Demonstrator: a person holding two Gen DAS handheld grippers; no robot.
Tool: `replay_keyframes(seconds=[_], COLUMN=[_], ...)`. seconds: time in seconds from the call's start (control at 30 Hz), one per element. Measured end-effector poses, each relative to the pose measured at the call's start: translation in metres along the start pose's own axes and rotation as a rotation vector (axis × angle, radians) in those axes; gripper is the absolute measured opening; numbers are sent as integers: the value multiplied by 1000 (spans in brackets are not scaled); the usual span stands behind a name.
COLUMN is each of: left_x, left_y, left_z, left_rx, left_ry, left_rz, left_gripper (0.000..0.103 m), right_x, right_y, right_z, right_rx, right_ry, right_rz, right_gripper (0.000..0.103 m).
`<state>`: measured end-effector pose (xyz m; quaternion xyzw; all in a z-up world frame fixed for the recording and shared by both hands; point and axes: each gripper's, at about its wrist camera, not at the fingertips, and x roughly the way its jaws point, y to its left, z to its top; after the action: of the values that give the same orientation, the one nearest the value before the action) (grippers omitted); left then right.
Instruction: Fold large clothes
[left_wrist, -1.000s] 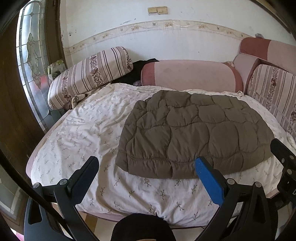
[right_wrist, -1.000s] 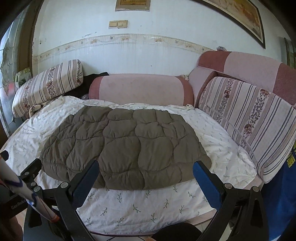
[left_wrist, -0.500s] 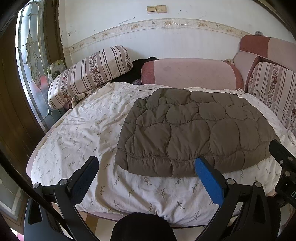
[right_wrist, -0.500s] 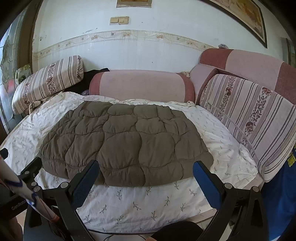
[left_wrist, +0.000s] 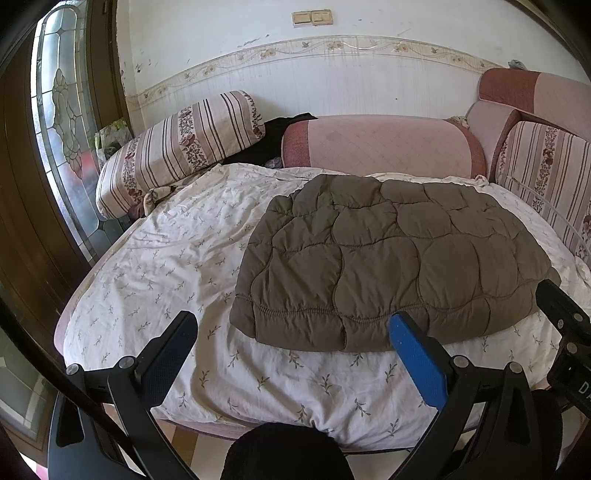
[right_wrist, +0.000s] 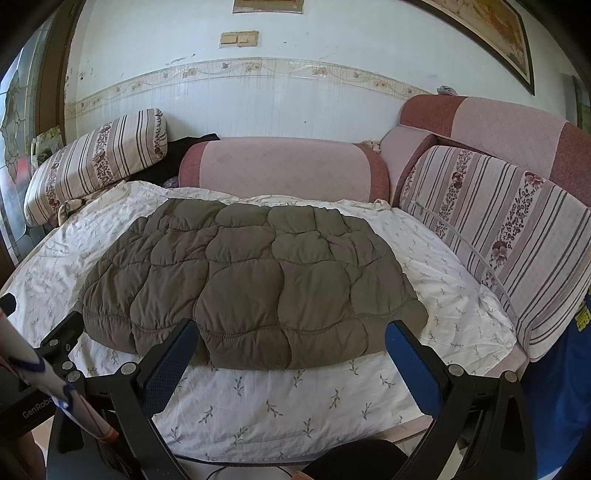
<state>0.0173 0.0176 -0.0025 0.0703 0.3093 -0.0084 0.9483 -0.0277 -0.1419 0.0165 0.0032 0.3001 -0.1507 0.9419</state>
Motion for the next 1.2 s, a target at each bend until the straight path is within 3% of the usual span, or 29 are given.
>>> replay_keyframes(seconds=[1.2], left_x=[-1], left_y=[0], left_z=[-1], left_rx=[5], left_ry=[-4], left_rz=[3], left_gripper=[103], right_x=[2], right_y=[1], right_z=[-4], right_rx=[-10], right_ry=[12], right_rz=[2], right_gripper=[103])
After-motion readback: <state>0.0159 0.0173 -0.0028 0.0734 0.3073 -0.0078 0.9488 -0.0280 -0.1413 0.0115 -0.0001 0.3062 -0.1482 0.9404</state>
